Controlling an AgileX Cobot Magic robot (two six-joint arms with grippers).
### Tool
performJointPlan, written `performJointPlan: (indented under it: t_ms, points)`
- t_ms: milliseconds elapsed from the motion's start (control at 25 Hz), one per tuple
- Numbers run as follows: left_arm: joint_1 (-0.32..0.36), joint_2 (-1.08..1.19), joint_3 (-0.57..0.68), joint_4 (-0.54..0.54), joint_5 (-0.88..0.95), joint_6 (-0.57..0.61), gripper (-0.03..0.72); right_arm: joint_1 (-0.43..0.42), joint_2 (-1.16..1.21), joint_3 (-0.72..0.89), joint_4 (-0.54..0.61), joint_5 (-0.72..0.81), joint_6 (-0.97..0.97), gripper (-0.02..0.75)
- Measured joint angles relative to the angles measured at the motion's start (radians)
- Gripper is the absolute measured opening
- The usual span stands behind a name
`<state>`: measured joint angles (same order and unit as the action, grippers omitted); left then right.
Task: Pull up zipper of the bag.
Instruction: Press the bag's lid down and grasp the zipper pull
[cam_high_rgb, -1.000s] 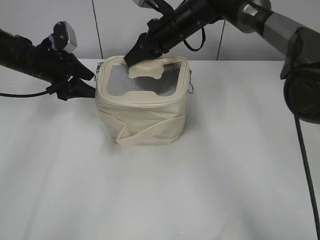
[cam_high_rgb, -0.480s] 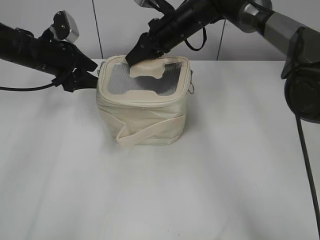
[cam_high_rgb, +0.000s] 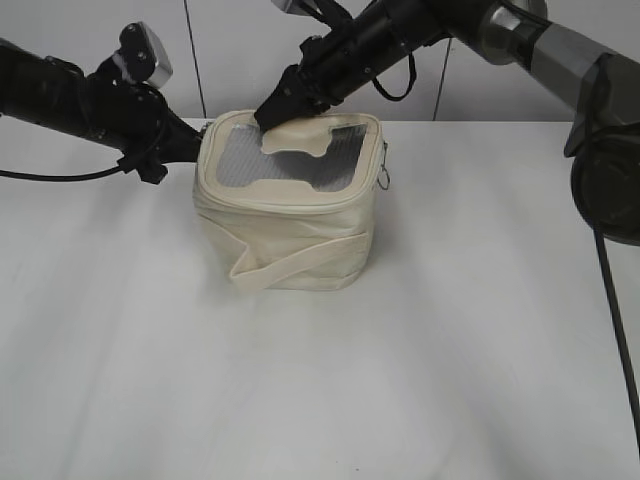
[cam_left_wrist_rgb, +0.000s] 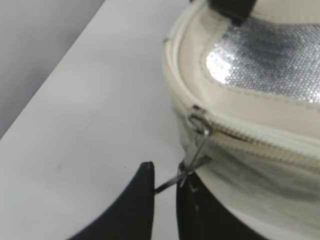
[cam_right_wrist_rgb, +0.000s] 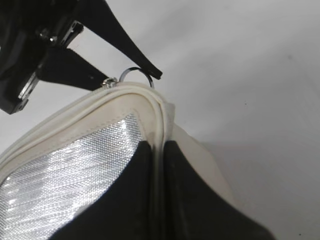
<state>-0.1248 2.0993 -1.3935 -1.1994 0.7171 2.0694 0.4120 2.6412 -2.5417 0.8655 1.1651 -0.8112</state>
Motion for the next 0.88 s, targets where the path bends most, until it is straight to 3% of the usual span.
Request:
performJointPlan:
  t_ms: [80,240,560,880]
  points:
    - [0.000,0.000,-0.001,0.007,-0.007,-0.001,0.075,0.000,0.000,0.000,0.001,0.000,0.001,0.051]
    - [0.001,-0.002,-0.001,0.047,-0.007,-0.028,0.046,-0.001,0.000,0.000,0.000,0.000,0.001,0.049]
    - [-0.015,-0.049,-0.002,0.279,0.054,-0.438,0.011,0.002,0.000,0.000,0.003,-0.006,0.034,0.049]
    - [-0.019,-0.203,0.084,0.342,0.101,-0.610,0.009,0.002,0.000,0.000,0.006,-0.009,0.074,0.047]
